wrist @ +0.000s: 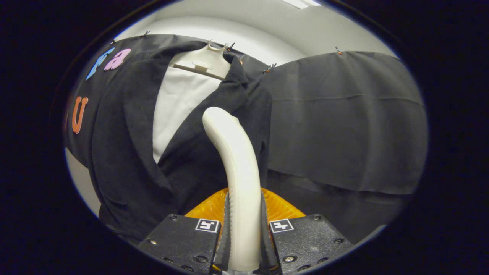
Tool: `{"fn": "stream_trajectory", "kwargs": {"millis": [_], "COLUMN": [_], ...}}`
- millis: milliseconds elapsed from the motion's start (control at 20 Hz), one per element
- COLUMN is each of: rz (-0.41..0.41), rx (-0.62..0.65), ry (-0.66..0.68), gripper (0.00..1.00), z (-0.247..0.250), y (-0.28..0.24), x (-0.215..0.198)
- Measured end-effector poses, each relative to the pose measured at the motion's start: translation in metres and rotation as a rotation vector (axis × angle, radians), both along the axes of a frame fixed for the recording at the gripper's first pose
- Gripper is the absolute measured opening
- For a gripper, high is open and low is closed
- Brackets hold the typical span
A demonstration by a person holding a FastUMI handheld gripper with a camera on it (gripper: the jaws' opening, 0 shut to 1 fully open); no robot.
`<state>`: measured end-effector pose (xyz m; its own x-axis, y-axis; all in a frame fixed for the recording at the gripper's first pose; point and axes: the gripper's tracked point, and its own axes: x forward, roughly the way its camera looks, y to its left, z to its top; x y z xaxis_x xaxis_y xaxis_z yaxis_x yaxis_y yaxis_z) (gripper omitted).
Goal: Iron the clothes twice with a garment steamer, once on the left side and once on the right side.
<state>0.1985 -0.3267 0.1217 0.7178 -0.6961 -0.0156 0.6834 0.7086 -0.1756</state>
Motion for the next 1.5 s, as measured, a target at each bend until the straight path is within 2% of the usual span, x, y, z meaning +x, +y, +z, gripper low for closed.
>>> {"fn": "stream_trajectory", "kwargs": {"millis": [250, 1150, 1500], "rz": [-0.017, -0.058, -0.053], "rx": [0.018, 0.087, 0.085], "ry": [0.04, 0.197, 0.24], "gripper": [0.35, 0.35, 0.35], "z": [-0.021, -0.016, -0.018], "y": [-0.003, -0.033, -0.031], "x": [0.008, 0.067, 0.065]}}
